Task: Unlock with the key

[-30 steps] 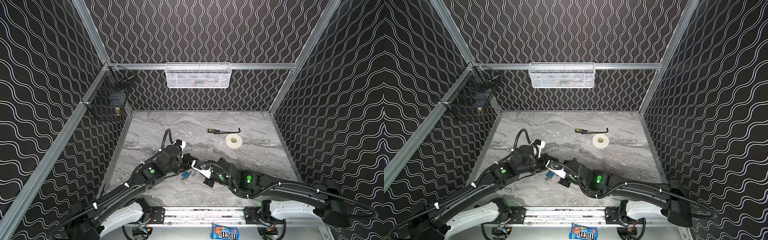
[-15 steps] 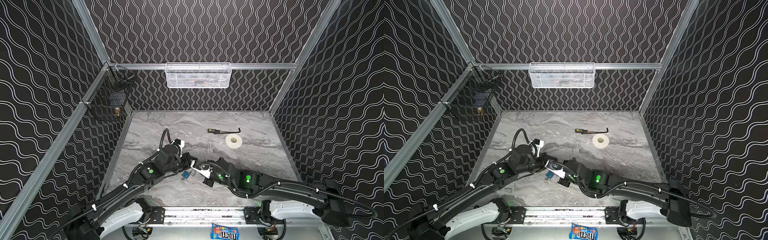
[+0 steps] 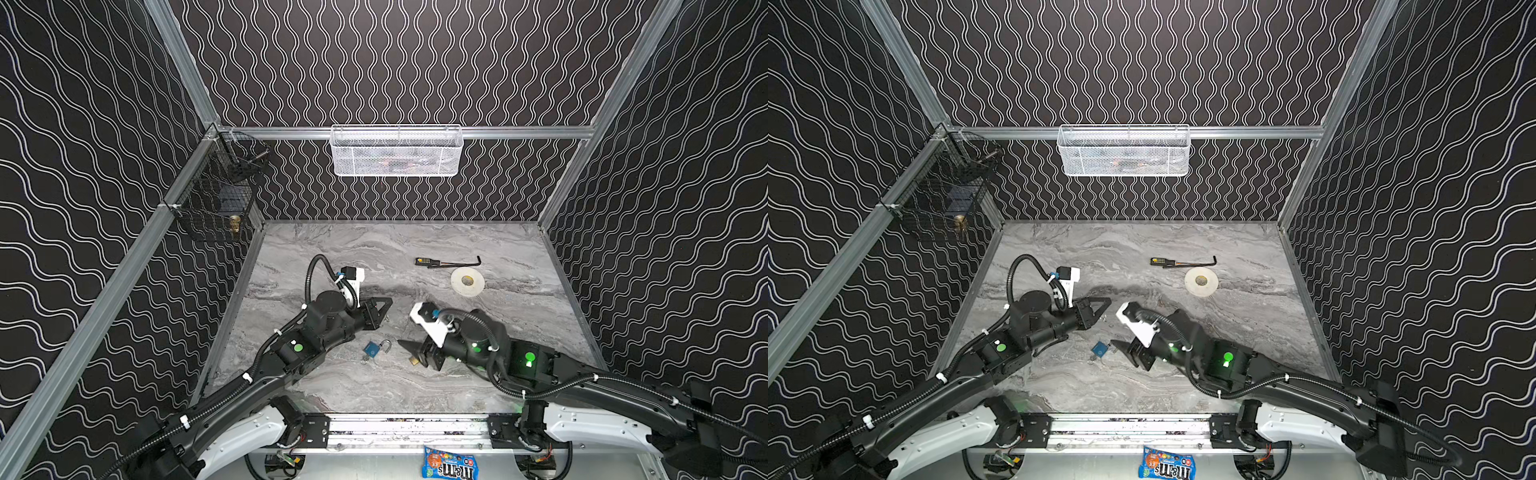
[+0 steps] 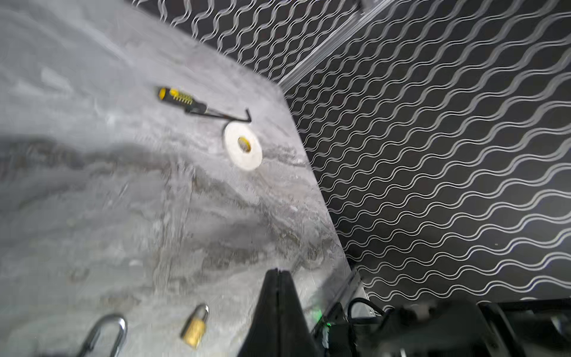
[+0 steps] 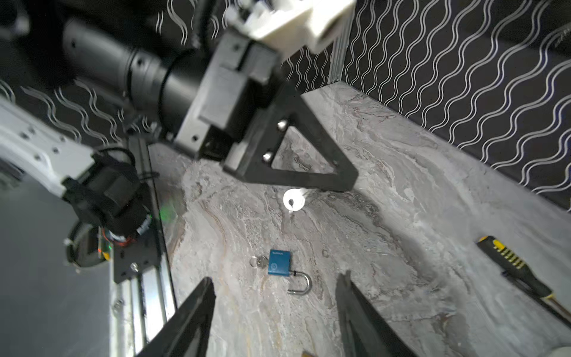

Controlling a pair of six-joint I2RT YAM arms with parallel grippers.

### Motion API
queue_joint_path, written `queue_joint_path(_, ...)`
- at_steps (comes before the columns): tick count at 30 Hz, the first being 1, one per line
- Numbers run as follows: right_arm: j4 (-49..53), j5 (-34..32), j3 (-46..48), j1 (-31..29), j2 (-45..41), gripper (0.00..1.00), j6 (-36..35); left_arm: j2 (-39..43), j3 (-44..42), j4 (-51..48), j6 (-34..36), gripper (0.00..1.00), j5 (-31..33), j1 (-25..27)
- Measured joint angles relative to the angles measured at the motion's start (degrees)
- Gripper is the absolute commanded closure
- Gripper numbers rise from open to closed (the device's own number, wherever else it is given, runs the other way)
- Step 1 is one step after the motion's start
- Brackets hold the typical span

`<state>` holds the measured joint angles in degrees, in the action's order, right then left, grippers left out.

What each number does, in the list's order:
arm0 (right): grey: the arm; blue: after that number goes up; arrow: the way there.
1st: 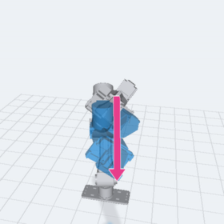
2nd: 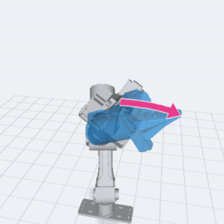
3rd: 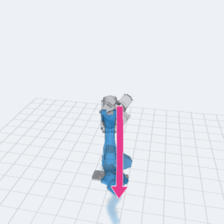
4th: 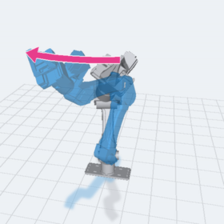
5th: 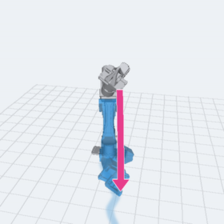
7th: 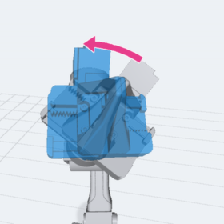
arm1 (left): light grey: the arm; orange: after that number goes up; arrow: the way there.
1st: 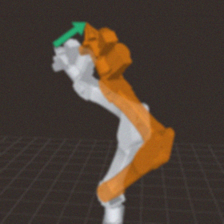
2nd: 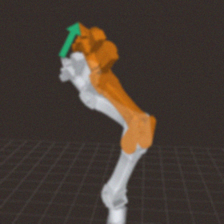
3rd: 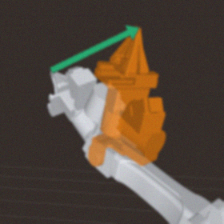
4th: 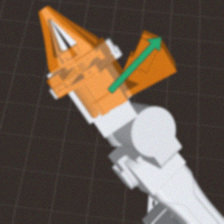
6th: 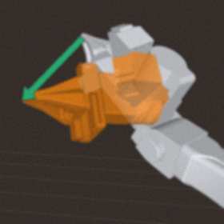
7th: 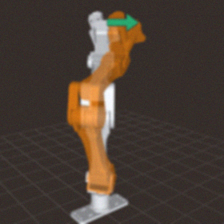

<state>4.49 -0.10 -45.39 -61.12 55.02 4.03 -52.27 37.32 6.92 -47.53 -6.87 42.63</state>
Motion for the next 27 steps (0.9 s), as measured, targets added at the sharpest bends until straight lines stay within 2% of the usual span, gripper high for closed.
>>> queue_joint_path(4, -5.95, 12.11, 2.01, 8.79, -0.57, 0.46, 13.51, -0.48, -1.92, 8.68, 4.55, 1.0, -0.39, -0.11)
queue_joint_path(7, -12.0, 20.0, 3.69, 12.26, 0.33, 0.5, 22.64, -1.68, -3.17, 14.47, 5.79, 1.0, -0.94, -0.15)
queue_joint_path(10, -17.18, 24.74, 3.8, 14.14, 2.69, 0.53, 28.52, -3.39, -3.54, 19.39, 5.86, 1.0, -1.66, -0.15)
queue_joint_path(18, -28.46, 29.9, 5.46, 16.37, 7.23, 0.65, 37.18, -5.55, -4.7, 28.39, 5.42, 1.0, -2.84, -0.2)
queue_joint_path(27, -35.76, 33.46, 5.38, 17.05, 11.78, 0.72, 39.76, -6.01, -4.76, 32.24, 4.2, 1.0, -3.13, -0.2)
